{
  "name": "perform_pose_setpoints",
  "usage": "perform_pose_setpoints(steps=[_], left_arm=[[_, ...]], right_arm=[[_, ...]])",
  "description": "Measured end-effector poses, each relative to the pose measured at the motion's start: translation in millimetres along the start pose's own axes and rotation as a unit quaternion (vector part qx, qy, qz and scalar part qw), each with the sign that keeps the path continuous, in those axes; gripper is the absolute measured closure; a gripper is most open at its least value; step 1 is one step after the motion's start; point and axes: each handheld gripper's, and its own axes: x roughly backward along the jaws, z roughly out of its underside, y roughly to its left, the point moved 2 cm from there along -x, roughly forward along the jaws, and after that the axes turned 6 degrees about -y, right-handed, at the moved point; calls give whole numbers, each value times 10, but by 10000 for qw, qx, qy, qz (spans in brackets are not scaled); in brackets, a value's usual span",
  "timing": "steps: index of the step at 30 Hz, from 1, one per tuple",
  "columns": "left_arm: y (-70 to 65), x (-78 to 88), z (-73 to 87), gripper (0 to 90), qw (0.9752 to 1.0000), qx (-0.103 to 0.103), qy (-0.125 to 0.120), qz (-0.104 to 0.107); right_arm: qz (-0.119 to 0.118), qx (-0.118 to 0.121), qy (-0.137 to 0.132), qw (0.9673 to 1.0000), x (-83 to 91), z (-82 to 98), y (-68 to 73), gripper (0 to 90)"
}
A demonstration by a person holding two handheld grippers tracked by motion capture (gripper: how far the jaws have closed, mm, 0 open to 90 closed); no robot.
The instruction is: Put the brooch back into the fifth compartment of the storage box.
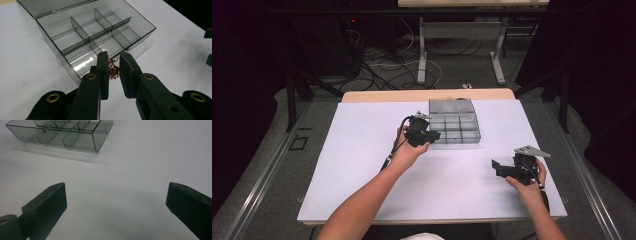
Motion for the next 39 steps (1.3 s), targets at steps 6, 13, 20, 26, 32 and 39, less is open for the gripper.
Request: perform_pose_setpoints(steps=[6,13,20,26,32,39], left_arm=[[-47,-81,-71,789,9999,-88,-55,46],[-80,-154,-140,789,9998,-102,-139,93],[-77,-215,-199,789,9996,-190,-197,67],[-92,-296,-244,789,9994,-253,-219,49],[-119,-370,-270,789,9992,-297,-283,19],[-128,-451,-272,789,9988,-285,-394,-1]], right_arm=[[9,-6,-12,10000,13,7,-7,30],[64,-24,-28,10000,12,18,-7,30],[54,-77,-3,10000,31,25,-10,31],[42,-48,-14,10000,39,27,-22,32],[37,-48,-19,10000,41,27,-21,32],[16,-66,-2,10000,30,32,-17,33]])
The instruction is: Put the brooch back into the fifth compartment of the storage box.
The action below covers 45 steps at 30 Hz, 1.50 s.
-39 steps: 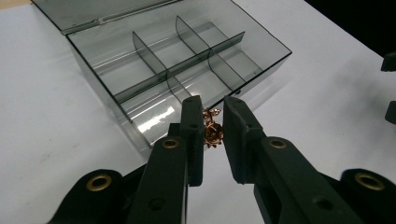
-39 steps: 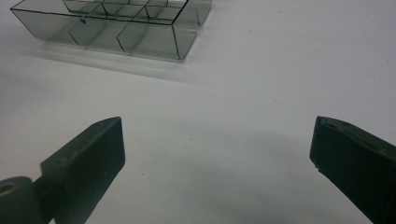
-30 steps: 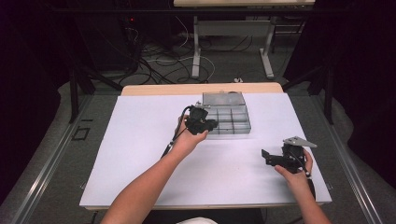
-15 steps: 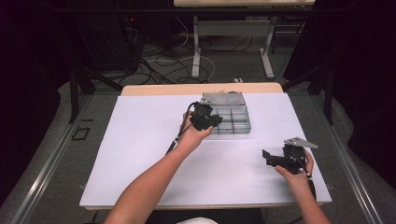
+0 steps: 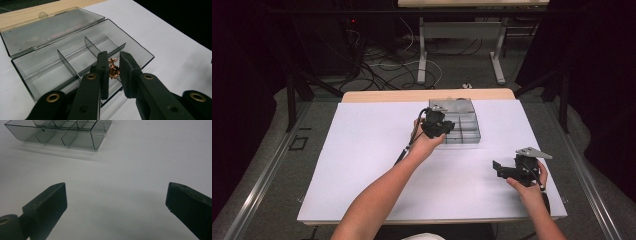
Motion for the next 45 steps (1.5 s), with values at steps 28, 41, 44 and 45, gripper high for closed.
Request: perform_pose_setpoints(steps=[28,41,44,45], left_arm=[[61,-296,146,789,9994,187,103,-259],[-7,-422,165,787,9991,175,252,-303],[-13,-439,179,784,9991,178,254,-305],[-13,-442,182,783,9990,196,256,-319]], right_arm=[[-63,5,21,10000,-20,9,-2,36],[-102,-89,-7,9999,-10,7,4,37],[-105,-72,7,9999,-17,8,-3,37],[-111,-76,4,9999,-17,7,-1,37]])
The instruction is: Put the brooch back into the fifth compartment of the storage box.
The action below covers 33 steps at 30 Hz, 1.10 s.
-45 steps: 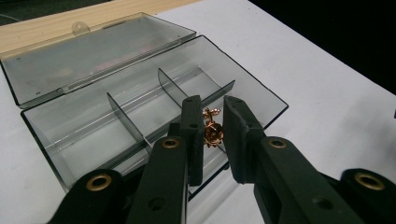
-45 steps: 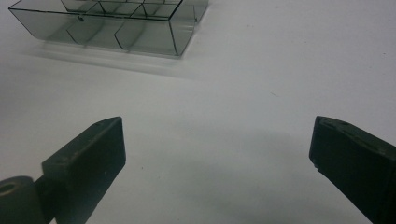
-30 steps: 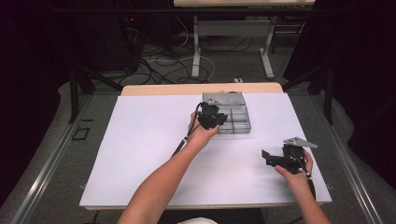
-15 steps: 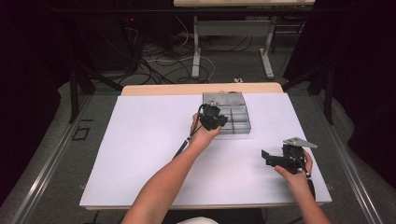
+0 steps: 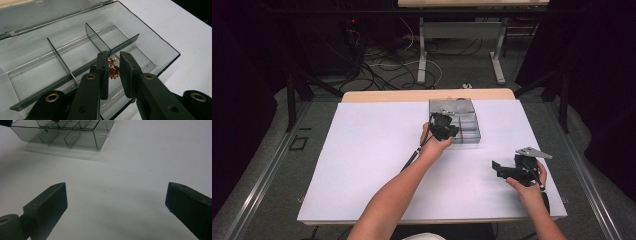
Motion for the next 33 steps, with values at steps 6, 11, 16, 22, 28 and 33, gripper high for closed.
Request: perform_pose_setpoints(steps=[6,11,16,22,28,33], left_arm=[[38,30,-15,747,10000,31,24,-27],[50,58,-35,698,9999,104,1,-20],[60,92,-42,648,9999,99,14,34],[70,154,-59,585,9998,129,64,142],[55,211,-79,554,9998,87,52,179],[27,271,-93,537,9997,46,3,240]], right_arm=[[-10,73,16,10000,-3,5,-5,37],[11,-33,-2,10000,7,1,7,37],[7,-14,1,10000,10,4,-7,37],[19,-24,8,10000,5,4,-1,37],[24,-41,17,10000,2,7,-7,37],[40,-35,20,10000,-2,7,-2,37]])
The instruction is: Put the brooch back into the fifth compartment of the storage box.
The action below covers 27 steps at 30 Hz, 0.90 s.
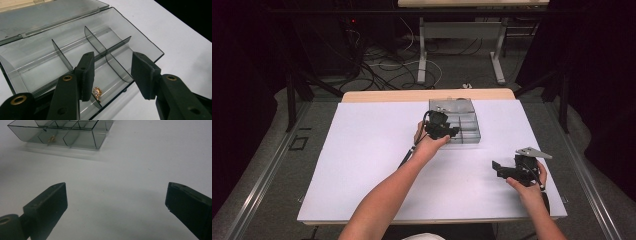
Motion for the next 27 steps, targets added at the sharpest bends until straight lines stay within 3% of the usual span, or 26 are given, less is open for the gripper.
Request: perform_pose_setpoints(steps=[11,18,27], left_arm=[[-31,206,-47,440,9998,-164,-137,37],[22,357,-18,401,9997,-216,-89,49],[85,548,27,369,9994,-251,-226,42]], right_arm=[[13,14,-9,10000,1,-4,-1,37],[32,54,-13,10000,1,-4,0,37],[36,43,-18,10000,7,-2,1,38]])
